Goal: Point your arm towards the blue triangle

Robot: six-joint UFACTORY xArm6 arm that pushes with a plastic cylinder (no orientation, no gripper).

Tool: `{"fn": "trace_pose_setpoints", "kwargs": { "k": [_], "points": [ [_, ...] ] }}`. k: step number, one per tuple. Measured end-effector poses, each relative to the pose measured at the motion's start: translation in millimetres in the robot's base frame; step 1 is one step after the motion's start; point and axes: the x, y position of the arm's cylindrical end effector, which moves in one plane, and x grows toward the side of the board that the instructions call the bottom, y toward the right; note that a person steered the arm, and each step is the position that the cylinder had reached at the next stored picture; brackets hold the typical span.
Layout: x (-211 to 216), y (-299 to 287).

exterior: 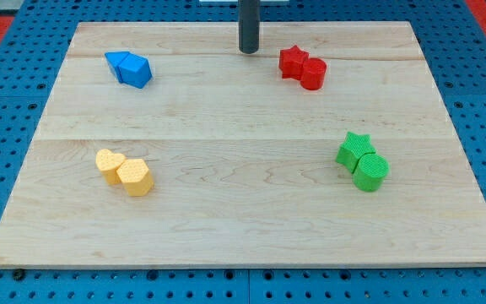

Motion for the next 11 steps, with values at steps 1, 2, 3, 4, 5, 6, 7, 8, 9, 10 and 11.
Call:
{"fn": "trace_pose_setpoints", "kwargs": {
  "k": [1, 2, 3, 4, 5, 6, 7, 8, 9, 10, 11],
  "points": [
    [-4.5, 0.0],
    [-4.5, 5.8],
    [-8.1, -30.1],
    [-16.3, -89.0],
    [-0.4, -112.3],
    [14.3, -84.8],
    [45.8, -61.8],
    [87.2, -67.7],
    [98.3, -129.7],
    [98.4, -209.6],
    [82.3, -251.6]
  ]
}}
